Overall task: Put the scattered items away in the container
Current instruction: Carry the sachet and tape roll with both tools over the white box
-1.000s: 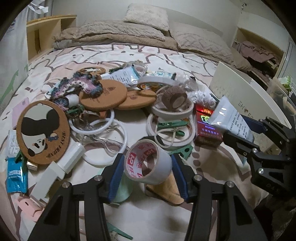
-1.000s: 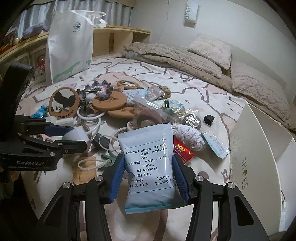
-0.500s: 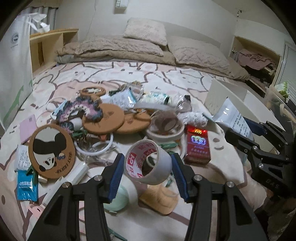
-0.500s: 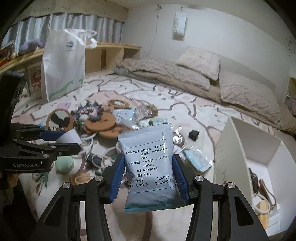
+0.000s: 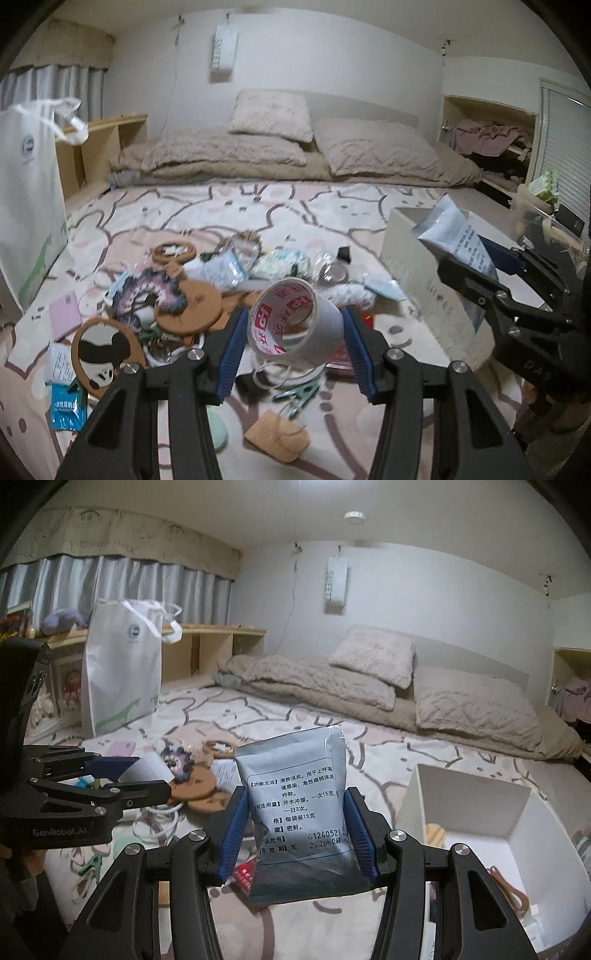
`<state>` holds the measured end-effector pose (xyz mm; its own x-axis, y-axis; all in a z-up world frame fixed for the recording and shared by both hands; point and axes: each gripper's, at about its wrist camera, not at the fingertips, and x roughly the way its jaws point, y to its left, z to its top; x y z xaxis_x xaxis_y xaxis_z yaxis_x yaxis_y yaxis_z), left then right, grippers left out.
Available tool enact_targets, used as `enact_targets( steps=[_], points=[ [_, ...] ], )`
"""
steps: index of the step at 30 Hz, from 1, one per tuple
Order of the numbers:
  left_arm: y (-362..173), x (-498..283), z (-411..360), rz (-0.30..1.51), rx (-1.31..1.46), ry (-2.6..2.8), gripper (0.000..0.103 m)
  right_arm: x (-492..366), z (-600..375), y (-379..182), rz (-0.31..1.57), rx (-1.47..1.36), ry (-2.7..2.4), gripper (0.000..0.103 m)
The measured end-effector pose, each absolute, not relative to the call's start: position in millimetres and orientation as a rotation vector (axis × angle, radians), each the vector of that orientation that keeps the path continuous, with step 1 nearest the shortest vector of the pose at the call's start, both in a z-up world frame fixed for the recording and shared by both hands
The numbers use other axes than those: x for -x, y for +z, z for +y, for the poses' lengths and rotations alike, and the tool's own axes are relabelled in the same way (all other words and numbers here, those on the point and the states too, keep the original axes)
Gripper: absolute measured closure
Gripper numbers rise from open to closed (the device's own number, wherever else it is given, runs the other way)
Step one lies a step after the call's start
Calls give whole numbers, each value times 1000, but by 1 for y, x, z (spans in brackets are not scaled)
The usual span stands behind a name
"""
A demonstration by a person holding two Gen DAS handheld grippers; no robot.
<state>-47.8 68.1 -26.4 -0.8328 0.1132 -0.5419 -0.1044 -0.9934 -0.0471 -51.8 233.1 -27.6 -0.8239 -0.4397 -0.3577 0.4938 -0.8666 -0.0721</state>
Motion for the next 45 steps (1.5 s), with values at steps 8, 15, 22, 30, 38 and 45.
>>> enact_targets(
  steps=[8,15,22,30,38,45],
  points=[
    [-9,46,96,29,780,2896,52,46,253,-12,164,-360,-2632,51],
    [4,51,115,49,735,2879,52,43,273,-1,129,-300,-2674,51],
    [18,51,137,76,678,2853,52,42,296,11,85,-238,-2715,51],
    [28,57,162,87,633,2813,52,44,325,21,13,-187,-2776,51],
    [42,68,184,75,578,2779,52,58,364,32,-87,-161,-2851,51],
    [58,79,204,84,523,2753,51,68,394,48,-176,-140,-2898,51]
  ],
)
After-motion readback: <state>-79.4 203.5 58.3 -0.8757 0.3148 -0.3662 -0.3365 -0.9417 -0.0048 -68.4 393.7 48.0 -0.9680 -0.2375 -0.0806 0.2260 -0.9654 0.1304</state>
